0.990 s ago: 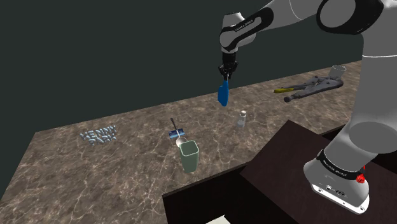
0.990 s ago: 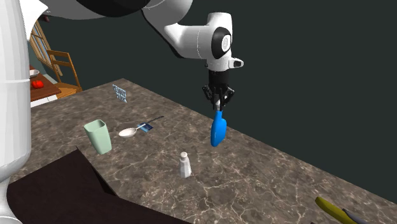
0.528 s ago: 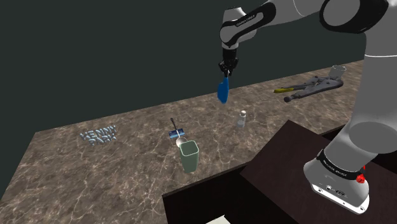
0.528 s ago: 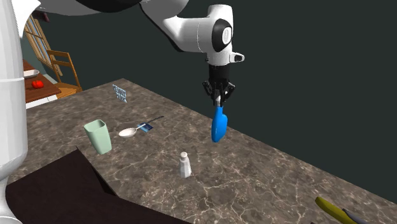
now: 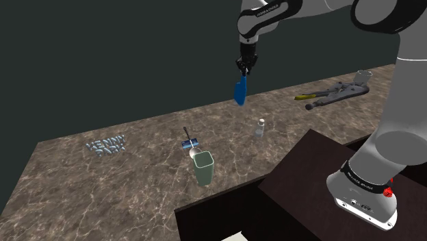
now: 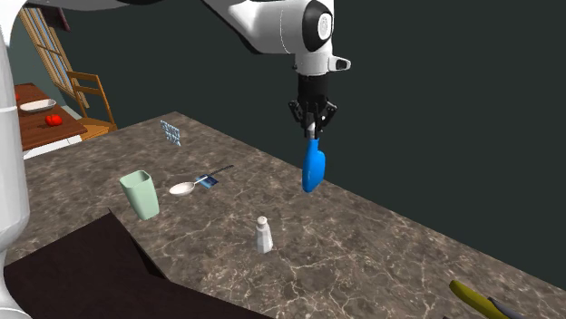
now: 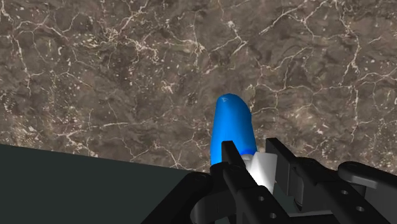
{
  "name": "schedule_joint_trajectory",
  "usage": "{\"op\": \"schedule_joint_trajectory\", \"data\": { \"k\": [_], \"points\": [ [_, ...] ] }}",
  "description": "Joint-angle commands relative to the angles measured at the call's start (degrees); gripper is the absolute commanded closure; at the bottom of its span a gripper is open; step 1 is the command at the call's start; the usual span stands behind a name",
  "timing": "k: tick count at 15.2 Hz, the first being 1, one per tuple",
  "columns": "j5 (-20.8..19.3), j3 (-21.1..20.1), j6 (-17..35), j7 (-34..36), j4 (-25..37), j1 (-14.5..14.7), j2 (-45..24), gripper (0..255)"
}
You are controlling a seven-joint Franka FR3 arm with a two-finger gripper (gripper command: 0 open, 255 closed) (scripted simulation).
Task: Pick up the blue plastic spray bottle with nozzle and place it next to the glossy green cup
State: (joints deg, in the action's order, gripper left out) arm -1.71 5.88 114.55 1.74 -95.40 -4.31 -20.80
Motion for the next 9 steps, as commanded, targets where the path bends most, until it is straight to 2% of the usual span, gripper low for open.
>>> {"op": "schedule_joint_trajectory", "data": {
  "k": [1,9],
  "points": [
    [-0.02,0.04,-1.27,-0.12,0.83,-0.04,0.43,255],
    [-0.08,0.09,-6.85,-0.33,5.01,-0.02,1.83,255]
  ]
}}
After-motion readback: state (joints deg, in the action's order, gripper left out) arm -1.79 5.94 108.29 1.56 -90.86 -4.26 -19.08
